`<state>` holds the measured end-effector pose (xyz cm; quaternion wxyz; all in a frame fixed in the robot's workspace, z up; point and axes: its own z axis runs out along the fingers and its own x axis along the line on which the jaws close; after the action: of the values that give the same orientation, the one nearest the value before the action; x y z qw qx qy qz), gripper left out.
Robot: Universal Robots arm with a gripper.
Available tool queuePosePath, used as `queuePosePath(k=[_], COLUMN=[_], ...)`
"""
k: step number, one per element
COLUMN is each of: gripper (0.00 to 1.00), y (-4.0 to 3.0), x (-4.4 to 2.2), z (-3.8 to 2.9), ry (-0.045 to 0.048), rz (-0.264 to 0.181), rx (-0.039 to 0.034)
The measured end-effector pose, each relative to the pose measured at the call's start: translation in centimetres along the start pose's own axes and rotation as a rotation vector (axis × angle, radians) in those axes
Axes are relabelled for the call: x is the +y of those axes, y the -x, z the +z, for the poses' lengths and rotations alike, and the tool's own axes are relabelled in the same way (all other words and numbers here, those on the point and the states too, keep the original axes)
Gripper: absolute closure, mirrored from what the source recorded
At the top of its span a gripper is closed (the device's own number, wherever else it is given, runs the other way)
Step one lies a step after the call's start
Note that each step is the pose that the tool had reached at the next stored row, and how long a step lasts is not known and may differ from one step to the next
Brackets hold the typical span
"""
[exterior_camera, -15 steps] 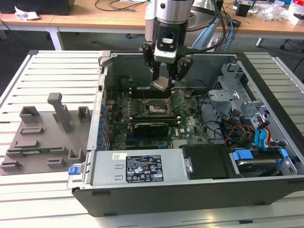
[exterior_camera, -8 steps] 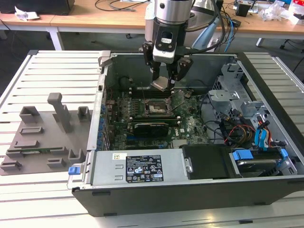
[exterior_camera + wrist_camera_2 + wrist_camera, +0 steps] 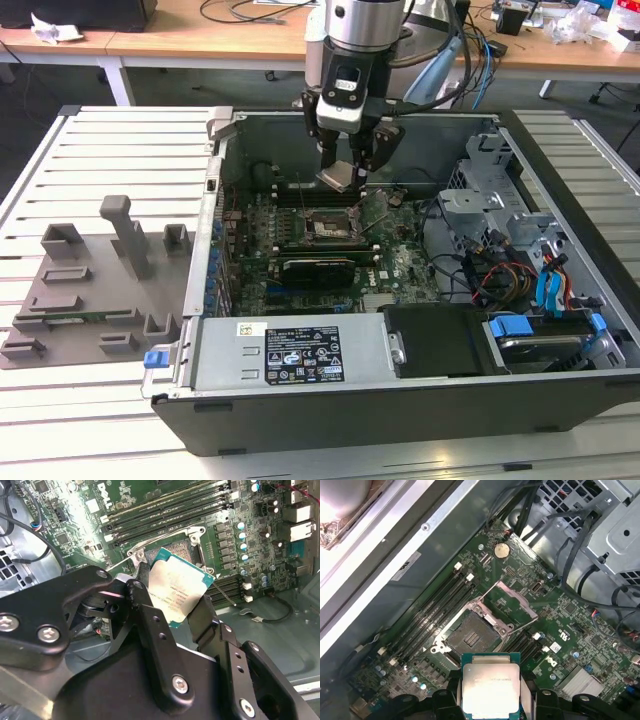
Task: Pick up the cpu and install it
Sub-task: 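Place the cpu into insertion slot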
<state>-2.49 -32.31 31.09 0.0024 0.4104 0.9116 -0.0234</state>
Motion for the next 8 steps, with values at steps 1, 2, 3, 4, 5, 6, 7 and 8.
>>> queuePosePath(k=[1,2,3,4,5,6,7,8], gripper=[0.45,0.45,0.45,0.45,0.45,0.45,0.45,0.45], y=[0.0,0.0,0.0,0.0,0.0,0.0,0.0,0.0], x=[0.0,0.0,0.0,0.0,0.0,0.0,0.0,0.0], z=[0.01,0.01,0.01,0.01,0.01,0.01,0.01,0.01], ry=[-0.0002,-0.0003,-0.0004,-0.0005,-0.0007,-0.0008,-0.001,-0.0012], rz=[0.012,0.016,0.02,0.025,0.029,0.034,0.043,0.054], rx=[0.0005,0.0007,0.0008,0.001,0.0012,0.0014,0.0017,0.0022])
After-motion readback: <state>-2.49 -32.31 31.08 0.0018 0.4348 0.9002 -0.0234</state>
